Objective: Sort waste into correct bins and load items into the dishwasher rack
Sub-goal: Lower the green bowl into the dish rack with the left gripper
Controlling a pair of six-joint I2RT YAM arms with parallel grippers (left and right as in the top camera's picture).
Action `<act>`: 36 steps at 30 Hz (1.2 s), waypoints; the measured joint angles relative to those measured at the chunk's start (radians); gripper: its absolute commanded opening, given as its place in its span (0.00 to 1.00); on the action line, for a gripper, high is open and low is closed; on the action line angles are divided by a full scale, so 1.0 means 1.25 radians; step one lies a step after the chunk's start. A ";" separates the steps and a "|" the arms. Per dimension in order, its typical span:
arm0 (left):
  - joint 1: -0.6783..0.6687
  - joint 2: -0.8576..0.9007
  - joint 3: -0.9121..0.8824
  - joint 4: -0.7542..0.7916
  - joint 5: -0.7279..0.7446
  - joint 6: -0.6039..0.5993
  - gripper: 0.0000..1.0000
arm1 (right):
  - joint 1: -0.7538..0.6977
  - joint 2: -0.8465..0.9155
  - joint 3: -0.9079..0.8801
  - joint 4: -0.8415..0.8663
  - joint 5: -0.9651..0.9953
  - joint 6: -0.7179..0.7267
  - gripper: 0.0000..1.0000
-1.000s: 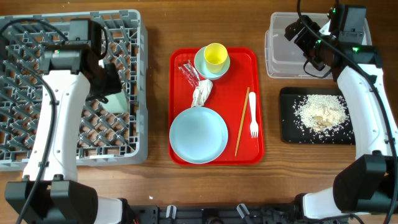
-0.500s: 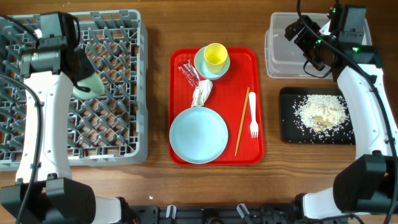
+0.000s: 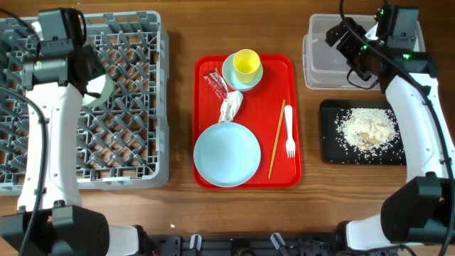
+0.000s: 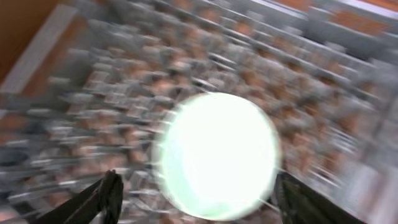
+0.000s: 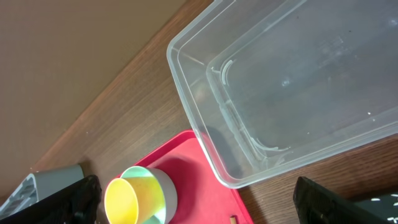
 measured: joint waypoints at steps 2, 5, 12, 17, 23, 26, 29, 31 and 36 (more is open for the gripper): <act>-0.001 0.000 0.000 -0.004 0.107 0.023 0.71 | 0.000 0.000 0.000 0.000 0.000 0.000 0.99; -0.010 0.022 0.002 -0.009 0.186 0.049 0.57 | 0.000 0.000 0.000 0.000 0.000 0.000 1.00; 0.028 0.137 0.002 -0.009 0.235 0.037 0.64 | 0.000 0.000 0.000 0.000 0.000 0.000 1.00; 0.048 0.153 0.002 -0.013 0.284 0.054 0.67 | 0.000 0.000 0.000 0.000 0.000 0.000 1.00; 0.053 0.182 0.002 -0.046 0.330 0.097 0.55 | 0.000 0.000 0.000 0.000 0.000 0.000 1.00; 0.054 0.205 0.002 -0.051 0.334 0.116 0.40 | 0.000 0.000 0.000 0.000 0.000 0.000 1.00; 0.063 0.208 0.002 -0.052 0.334 0.126 0.19 | 0.000 0.000 0.000 0.000 0.000 0.000 1.00; 0.068 0.208 0.002 -0.052 0.336 0.133 0.09 | 0.000 0.000 0.000 0.000 0.000 0.000 1.00; 0.068 0.209 0.003 -0.053 0.342 0.136 0.04 | 0.000 0.000 0.000 0.000 0.000 0.000 1.00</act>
